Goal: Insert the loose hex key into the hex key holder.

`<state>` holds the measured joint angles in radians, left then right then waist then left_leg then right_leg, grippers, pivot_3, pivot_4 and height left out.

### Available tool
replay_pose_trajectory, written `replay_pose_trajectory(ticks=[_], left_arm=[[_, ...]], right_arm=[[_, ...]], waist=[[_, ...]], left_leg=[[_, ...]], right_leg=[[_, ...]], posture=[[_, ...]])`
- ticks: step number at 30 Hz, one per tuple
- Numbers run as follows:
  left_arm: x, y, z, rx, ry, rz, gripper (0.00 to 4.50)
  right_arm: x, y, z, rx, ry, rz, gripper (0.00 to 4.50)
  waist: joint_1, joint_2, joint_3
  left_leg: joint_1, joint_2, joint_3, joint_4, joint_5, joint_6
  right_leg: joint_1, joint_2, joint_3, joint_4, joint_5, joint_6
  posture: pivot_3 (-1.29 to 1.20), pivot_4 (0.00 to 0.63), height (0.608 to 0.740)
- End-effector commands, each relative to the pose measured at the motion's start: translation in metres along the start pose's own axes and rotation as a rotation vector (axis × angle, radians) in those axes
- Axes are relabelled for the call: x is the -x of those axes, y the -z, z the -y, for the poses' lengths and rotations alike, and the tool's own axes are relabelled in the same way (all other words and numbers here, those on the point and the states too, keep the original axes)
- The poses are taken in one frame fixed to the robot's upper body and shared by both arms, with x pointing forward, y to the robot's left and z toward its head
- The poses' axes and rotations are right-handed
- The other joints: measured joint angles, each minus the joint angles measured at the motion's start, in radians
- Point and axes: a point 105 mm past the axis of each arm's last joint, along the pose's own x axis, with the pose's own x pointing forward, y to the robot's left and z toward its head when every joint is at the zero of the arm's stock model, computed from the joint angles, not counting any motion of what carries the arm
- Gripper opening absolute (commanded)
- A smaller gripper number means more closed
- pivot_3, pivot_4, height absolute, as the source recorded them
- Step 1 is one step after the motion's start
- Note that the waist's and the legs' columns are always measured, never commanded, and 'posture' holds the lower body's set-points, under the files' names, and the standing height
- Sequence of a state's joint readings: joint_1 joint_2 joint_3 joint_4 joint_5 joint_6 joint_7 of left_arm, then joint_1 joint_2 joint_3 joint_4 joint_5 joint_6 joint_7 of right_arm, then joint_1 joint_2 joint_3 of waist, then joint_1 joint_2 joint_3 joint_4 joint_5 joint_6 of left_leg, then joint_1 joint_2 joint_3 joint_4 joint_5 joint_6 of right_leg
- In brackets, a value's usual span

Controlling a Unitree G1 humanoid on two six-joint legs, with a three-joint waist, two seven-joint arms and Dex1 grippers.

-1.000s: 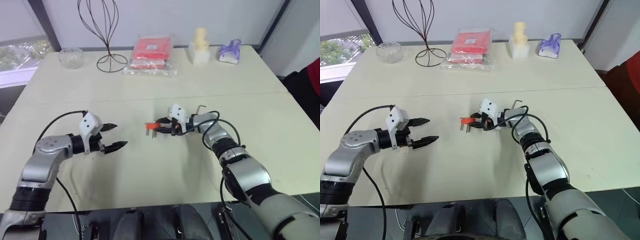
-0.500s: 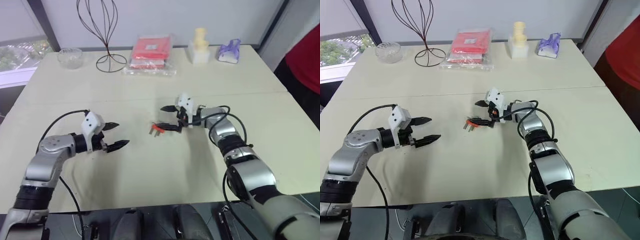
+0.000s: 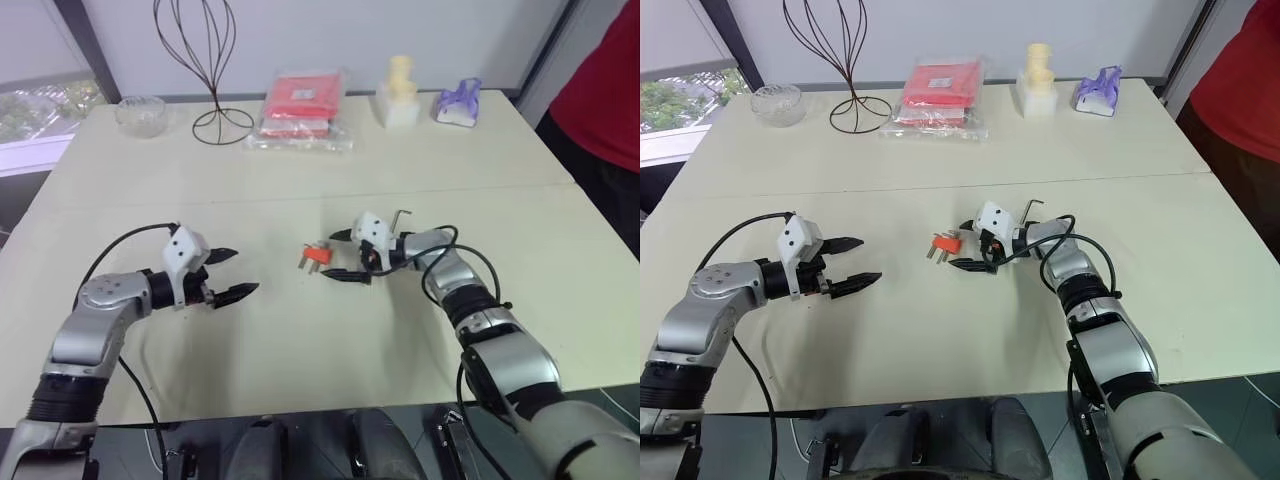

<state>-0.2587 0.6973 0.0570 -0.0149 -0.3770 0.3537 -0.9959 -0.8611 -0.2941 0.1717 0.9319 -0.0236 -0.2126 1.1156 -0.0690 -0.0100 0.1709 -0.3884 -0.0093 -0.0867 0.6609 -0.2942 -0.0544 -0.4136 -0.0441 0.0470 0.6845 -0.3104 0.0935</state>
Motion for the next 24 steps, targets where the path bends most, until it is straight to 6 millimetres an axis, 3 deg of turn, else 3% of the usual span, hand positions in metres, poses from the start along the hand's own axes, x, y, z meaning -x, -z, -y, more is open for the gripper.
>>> replay_pose_trajectory(ticks=[1,4,7,12,18,22,24], left_arm=[[0.0,-0.007,-0.001,-0.045,-0.006,0.018,4.5],[-0.002,-0.007,-0.001,-0.053,-0.002,0.018,4.5],[-0.004,-0.008,-0.002,-0.055,-0.001,0.019,4.5],[-0.005,-0.006,-0.002,-0.057,0.0,0.018,4.5],[-0.007,-0.005,-0.002,-0.063,0.003,0.022,4.5],[-0.01,-0.016,-0.012,-0.044,-0.013,0.072,4.5],[-0.011,-0.031,-0.022,-0.003,-0.027,0.141,4.5]], right_arm=[[-0.001,0.001,-0.001,-0.005,0.018,0.004,4.45],[-0.003,0.003,0.001,-0.006,0.054,0.004,4.45],[-0.005,0.005,0.0,-0.012,0.062,-0.001,3.62],[-0.012,0.004,-0.009,0.001,0.024,0.012,1.06],[-0.002,-0.003,-0.006,0.104,0.006,-0.006,0.97],[0.019,-0.041,0.01,0.528,0.022,-0.053,0.97],[0.031,-0.073,0.03,0.888,0.144,-0.081,0.97]], waist=[[0.0,0.0,0.0],[0.0,0.0,0.0],[-0.001,0.0,0.0],[-0.001,0.0,0.0],[0.0,0.0,0.0],[0.014,0.001,0.0],[0.018,0.001,0.001]], left_leg=[[0.0,0.0,0.0,0.0,0.0,0.0],[0.0,0.0,0.0,0.0,0.0,0.0],[0.001,0.0,0.0,0.0,0.0,0.0],[0.001,0.0,0.0,0.0,0.0,0.0],[0.001,0.0,0.0,0.0,0.0,0.0],[0.0,-0.001,0.0,0.001,0.0,0.0],[0.0,-0.002,0.0,0.002,0.0,0.0]], right_leg=[[0.0,0.0,0.0,0.0,0.0,0.0],[0.0,0.0,0.0,0.0,0.0,0.0],[0.001,0.0,0.0,0.0,0.0,0.0],[0.001,0.0,0.0,0.0,0.0,0.0],[0.001,0.0,0.0,0.0,0.0,0.0],[0.0,-0.001,0.0,0.0,0.0,0.0],[0.001,0.0,0.0,0.0,0.0,0.0]], posture=[[0.0,0.15,0.74],[0.0,0.15,0.74],[0.0,0.15,0.74],[0.0,0.15,0.74],[0.0,0.15,0.74],[0.0,0.15,0.74],[0.0,0.15,0.74]])
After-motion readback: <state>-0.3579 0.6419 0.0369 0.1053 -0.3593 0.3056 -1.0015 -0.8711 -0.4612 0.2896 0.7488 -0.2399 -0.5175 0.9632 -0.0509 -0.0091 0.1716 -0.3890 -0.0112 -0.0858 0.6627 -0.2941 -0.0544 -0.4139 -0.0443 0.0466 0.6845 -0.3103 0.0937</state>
